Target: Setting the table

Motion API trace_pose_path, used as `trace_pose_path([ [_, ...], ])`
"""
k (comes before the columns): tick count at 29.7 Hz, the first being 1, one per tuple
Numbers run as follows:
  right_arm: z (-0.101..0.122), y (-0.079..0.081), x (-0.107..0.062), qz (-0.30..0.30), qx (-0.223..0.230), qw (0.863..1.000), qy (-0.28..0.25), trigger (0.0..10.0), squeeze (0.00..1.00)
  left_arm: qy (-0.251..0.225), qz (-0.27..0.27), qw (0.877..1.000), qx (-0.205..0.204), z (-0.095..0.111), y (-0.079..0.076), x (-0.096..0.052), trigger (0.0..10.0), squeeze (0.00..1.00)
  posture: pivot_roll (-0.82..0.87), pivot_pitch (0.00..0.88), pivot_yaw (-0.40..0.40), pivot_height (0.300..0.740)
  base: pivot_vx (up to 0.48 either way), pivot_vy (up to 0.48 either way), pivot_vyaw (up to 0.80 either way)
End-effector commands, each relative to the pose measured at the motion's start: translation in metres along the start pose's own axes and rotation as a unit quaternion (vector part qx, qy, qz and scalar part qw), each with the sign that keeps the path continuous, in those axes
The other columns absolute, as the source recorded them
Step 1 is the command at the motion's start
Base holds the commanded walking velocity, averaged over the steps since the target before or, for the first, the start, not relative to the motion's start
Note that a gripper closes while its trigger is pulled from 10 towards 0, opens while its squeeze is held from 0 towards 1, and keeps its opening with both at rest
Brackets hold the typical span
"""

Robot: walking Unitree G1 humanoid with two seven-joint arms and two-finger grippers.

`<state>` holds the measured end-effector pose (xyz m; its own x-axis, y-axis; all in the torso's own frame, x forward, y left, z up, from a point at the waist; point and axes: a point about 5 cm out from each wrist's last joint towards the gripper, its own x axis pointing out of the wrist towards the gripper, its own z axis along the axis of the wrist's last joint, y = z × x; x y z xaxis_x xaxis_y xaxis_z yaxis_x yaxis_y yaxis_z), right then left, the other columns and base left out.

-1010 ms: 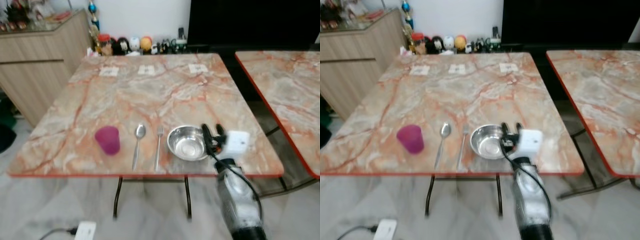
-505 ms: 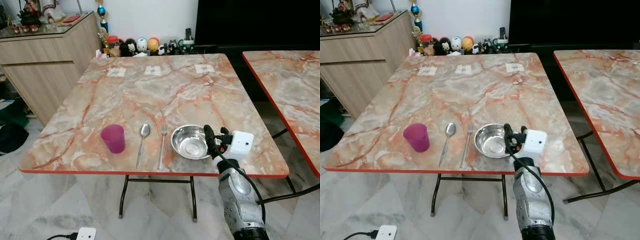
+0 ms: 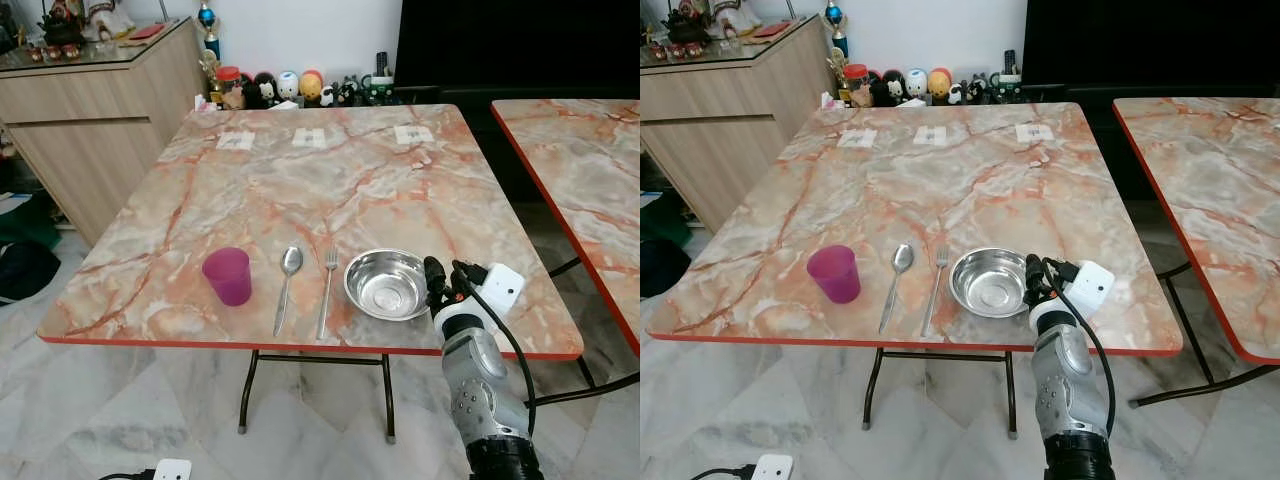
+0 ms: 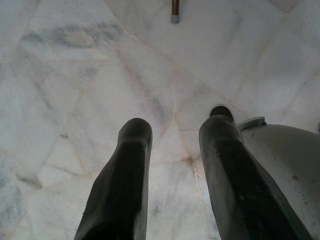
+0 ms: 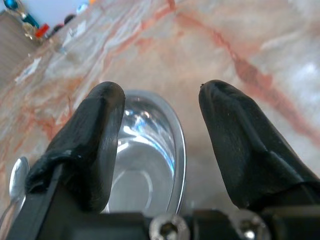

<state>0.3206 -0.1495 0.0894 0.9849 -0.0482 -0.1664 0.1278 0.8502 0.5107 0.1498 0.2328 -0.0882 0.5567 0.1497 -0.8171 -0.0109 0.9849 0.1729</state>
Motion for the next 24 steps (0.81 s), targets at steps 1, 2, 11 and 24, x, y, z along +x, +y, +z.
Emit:
trace_pose_path([
  [1,-0.006,0.0,0.001,-0.009,0.006,1.0,0.022,10.0,0.0,0.018,0.001,1.0,0.005,-0.007,0.003,-0.001,10.0,0.0,-0.11,0.0,0.052,0.74,0.0,0.0,0.0],
  [2,-0.008,-0.001,0.002,-0.011,0.003,1.0,0.023,10.0,0.0,0.018,0.001,1.0,0.005,-0.007,0.003,-0.001,10.0,0.0,-0.11,0.0,0.053,0.74,0.0,0.0,0.0],
  [11,-0.015,-0.003,0.004,-0.019,-0.012,0.998,0.054,10.0,0.0,0.017,-0.003,1.0,0.007,-0.008,0.003,-0.002,10.0,0.0,-0.11,0.0,0.054,0.74,0.0,0.0,0.0],
  [24,-0.021,-0.003,0.004,-0.018,0.002,0.997,0.069,1.8,0.0,0.013,-0.004,1.0,0.006,-0.005,0.002,-0.001,10.0,0.0,-0.1,0.0,0.053,0.74,0.0,0.0,0.0],
])
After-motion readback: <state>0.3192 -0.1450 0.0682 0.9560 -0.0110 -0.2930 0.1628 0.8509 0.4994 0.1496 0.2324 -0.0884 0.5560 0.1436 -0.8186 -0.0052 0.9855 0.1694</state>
